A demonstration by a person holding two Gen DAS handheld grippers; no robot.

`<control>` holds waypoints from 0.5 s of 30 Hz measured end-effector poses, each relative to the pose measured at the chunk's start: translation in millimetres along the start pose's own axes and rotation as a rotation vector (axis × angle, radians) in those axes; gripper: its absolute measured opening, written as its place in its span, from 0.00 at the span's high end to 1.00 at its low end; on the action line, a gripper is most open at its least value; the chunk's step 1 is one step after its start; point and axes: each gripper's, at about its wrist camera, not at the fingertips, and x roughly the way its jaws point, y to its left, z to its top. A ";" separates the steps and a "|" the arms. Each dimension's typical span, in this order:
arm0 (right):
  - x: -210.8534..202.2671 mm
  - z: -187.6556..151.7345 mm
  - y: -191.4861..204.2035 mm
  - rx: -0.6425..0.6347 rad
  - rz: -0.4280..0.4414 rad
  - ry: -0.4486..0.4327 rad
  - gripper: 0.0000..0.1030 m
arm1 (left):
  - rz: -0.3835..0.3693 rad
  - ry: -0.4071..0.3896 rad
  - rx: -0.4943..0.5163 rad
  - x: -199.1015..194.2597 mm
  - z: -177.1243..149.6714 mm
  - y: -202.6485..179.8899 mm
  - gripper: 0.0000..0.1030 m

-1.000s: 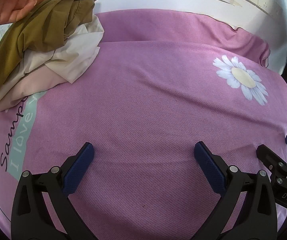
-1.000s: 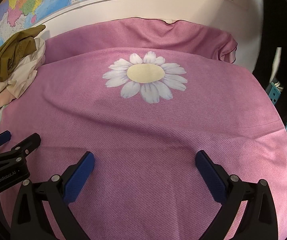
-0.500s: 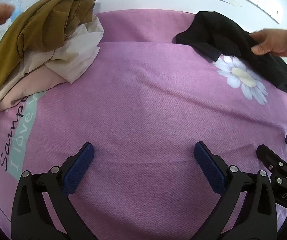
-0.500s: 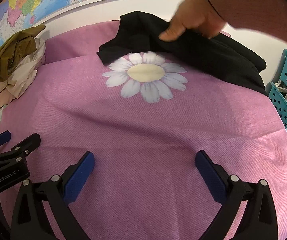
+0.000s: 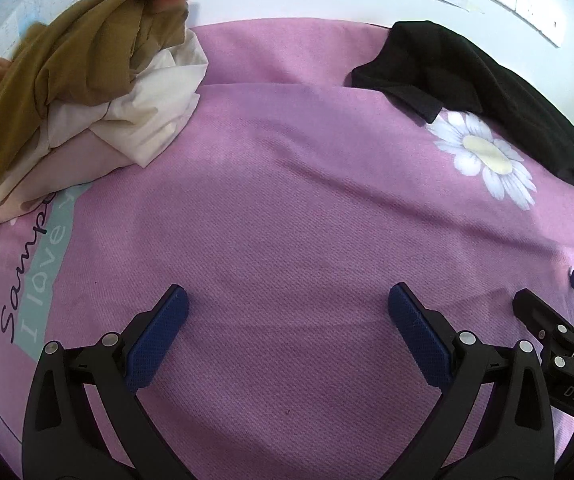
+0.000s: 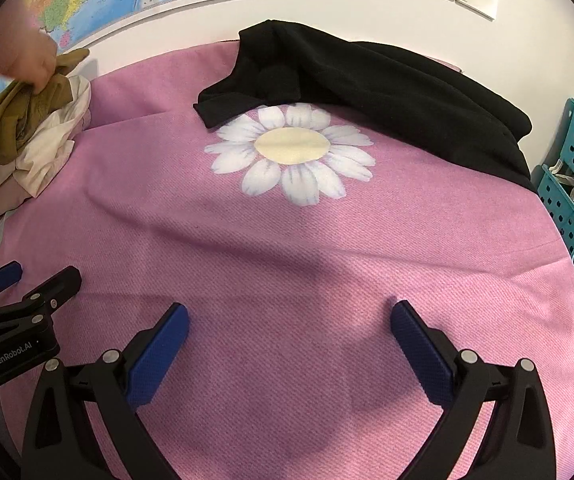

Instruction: Fold large clothes

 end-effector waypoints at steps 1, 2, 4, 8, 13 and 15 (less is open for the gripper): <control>0.0 0.1 -0.1 0.000 0.000 0.000 0.04 | 0.000 0.000 0.000 0.2 -0.1 -0.5 0.04; 0.1 0.0 0.0 0.000 0.000 0.000 0.04 | 0.000 0.000 0.000 0.1 -0.2 0.1 0.04; 0.1 0.0 -0.3 0.000 0.000 0.000 0.04 | 0.000 0.000 0.000 0.2 -0.4 -0.5 0.04; 0.2 0.0 0.0 0.000 0.000 0.000 0.04 | 0.000 0.000 0.000 0.4 -0.6 -0.9 0.04; 0.3 -0.1 0.2 0.000 0.000 0.000 0.04 | 0.000 0.000 0.000 0.4 -0.6 -1.1 0.04; 0.4 -0.1 0.4 0.000 0.000 0.000 0.04 | 0.000 0.000 0.000 0.3 -0.4 -1.3 0.04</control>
